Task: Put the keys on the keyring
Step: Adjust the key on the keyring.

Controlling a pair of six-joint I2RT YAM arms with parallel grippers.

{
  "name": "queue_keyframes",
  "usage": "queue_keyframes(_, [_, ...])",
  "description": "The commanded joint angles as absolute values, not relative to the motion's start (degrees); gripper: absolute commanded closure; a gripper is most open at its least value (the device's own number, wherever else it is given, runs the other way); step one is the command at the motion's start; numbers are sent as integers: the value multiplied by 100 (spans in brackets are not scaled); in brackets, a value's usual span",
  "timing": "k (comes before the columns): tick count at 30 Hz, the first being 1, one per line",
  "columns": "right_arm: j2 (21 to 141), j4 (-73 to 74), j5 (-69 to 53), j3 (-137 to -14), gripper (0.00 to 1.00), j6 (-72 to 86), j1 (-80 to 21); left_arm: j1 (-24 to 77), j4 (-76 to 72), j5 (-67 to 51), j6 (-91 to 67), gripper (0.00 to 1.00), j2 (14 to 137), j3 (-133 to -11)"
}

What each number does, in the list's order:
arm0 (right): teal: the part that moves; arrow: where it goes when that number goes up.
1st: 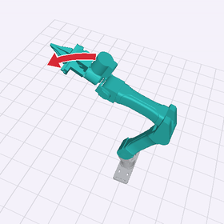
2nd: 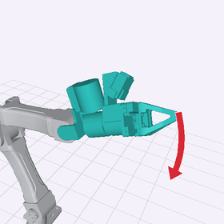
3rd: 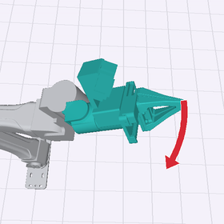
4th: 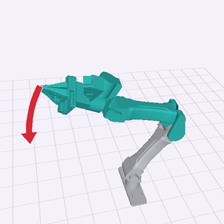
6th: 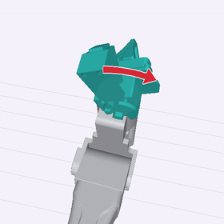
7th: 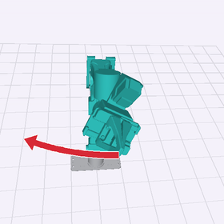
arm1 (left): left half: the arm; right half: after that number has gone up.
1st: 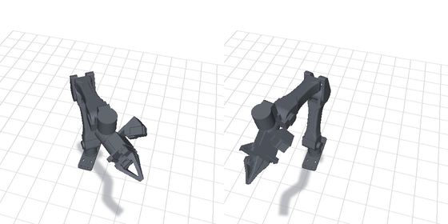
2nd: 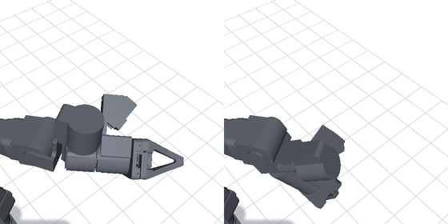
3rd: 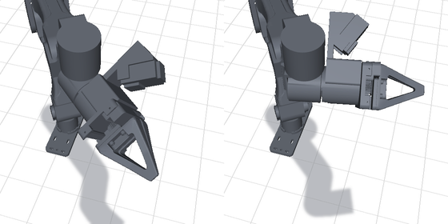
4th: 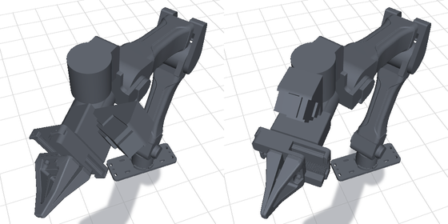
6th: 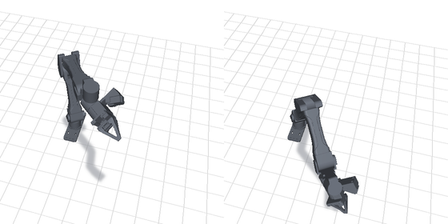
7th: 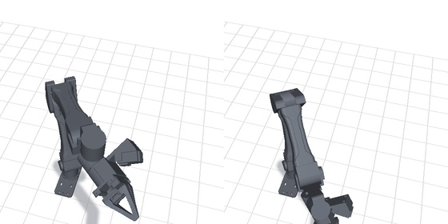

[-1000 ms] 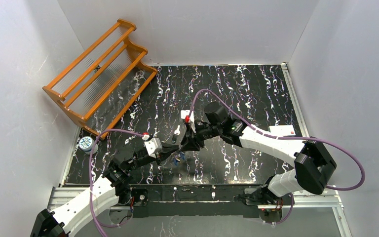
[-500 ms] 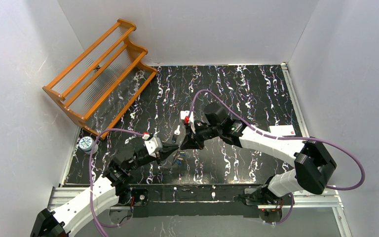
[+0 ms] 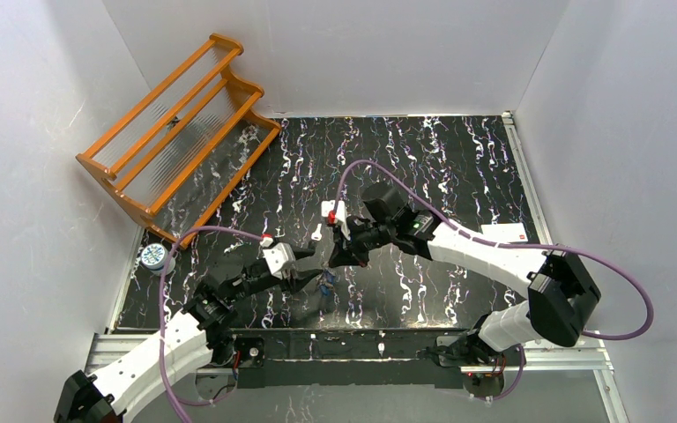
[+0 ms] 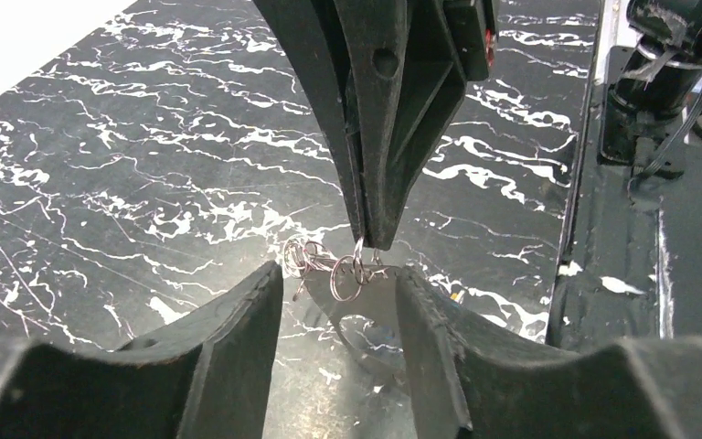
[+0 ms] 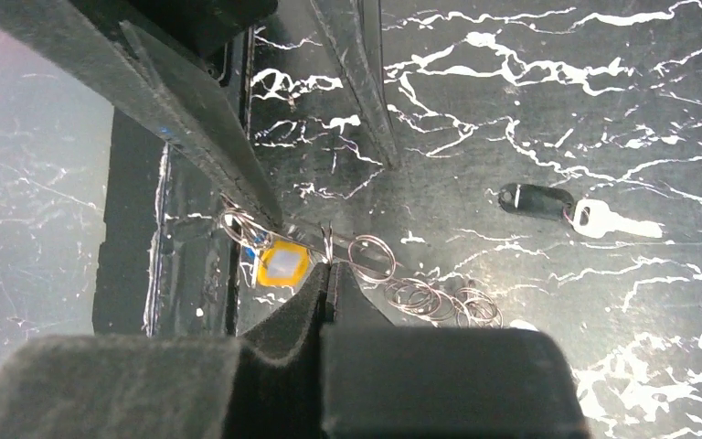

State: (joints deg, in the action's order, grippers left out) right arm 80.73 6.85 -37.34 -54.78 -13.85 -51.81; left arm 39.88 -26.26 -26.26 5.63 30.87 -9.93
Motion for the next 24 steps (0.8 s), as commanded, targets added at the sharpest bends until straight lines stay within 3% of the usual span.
queue_keyframes(1, [8127,1522,-3472,-6159,99,-1884,-5181,3995,-1653,-2619,1223,48,3142,-1631])
queue_keyframes(5, [8360,2173,-3046,-6584,99,-2138,-5353,3998,-758,-2624,1770,42,3286,-2044])
queue_keyframes(10, [8665,2808,-2522,-7053,99,-2381,-5668,3998,-152,-2727,2102,42,3549,-2366])
queue_keyframes(14, [8771,2996,-2412,-7229,99,-2408,-5771,3999,-48,-2825,2145,50,3675,-2421])
queue_keyframes(19, [8687,2763,-2647,-7090,99,-2397,-5799,3996,-387,-3036,1973,69,3796,-2289])
queue_keyframes(24, [8692,2637,-2760,-7022,99,-2314,-5809,3998,-1001,-3181,1650,72,3968,-2095])
